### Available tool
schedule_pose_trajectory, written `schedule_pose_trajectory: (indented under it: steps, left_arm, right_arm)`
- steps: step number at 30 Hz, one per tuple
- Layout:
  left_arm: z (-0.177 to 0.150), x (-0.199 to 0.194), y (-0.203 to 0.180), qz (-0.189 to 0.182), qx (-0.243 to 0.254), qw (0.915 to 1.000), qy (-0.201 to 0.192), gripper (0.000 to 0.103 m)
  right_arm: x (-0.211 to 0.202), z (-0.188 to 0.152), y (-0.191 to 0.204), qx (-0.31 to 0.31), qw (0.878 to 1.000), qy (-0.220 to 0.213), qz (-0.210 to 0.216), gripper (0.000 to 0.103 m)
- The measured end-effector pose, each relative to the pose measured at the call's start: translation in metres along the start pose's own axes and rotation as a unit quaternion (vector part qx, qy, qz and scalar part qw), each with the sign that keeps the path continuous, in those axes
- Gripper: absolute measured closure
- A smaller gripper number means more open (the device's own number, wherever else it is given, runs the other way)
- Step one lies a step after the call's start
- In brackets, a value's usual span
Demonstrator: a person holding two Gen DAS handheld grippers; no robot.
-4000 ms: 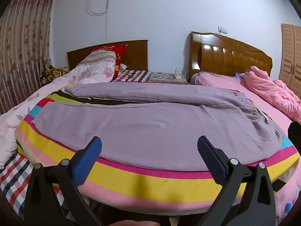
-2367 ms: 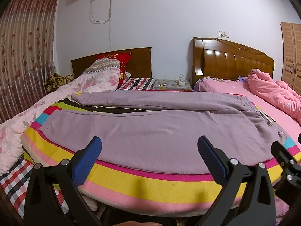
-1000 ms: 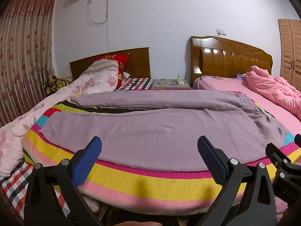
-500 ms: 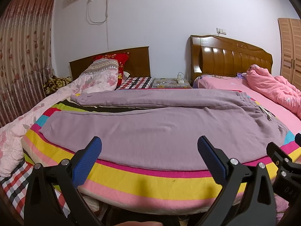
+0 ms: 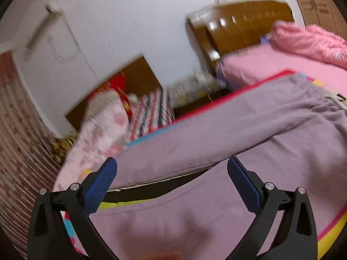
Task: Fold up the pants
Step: 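Grasp the sweatpants waistband with the right tool while the left tool grasps the other waistband edge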
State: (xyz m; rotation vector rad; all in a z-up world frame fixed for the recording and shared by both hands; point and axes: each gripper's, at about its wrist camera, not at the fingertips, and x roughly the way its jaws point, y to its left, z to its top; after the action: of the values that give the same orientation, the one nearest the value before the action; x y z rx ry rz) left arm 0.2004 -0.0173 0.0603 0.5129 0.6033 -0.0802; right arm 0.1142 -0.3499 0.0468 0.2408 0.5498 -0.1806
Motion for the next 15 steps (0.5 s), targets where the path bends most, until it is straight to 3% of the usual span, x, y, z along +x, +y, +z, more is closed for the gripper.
schedule_pose_trajectory:
  steps: [2,4,5,6,8,11,15]
  left_arm:
    - [0.016,0.041,0.011,-0.078,-0.012,0.9959,0.044,0.001]
    - [0.029,0.074,0.022,-0.120,-0.033,0.9907,0.055,0.001]
    - [0.034,0.089,0.028,-0.136,-0.049,0.9889,0.033,0.002]
    - [0.040,0.103,0.034,-0.179,-0.061,0.9820,-0.002,0.002]
    - [0.049,0.128,0.039,-0.244,-0.070,0.9671,-0.012,0.002]
    - [0.066,0.176,0.036,-0.279,-0.050,0.9588,0.018,0.002]
    - [0.083,0.234,0.022,-0.285,0.061,0.9556,0.042,0.002]
  right_arm:
    - [0.044,0.028,-0.021,0.011,0.999,0.033,0.018,0.004]
    - [0.082,0.047,-0.035,0.005,0.998,0.052,0.029,0.004]
    - [0.110,0.058,-0.039,-0.010,0.996,0.070,0.056,0.004]
    - [0.128,0.065,-0.041,-0.025,0.993,0.082,0.075,0.004]
    - [0.164,0.075,-0.041,-0.063,0.988,0.103,0.093,0.004]
    - [0.214,0.083,-0.031,-0.144,0.975,0.136,0.106,0.004]
    - [0.273,0.083,-0.035,-0.199,0.951,0.186,0.145,0.004]
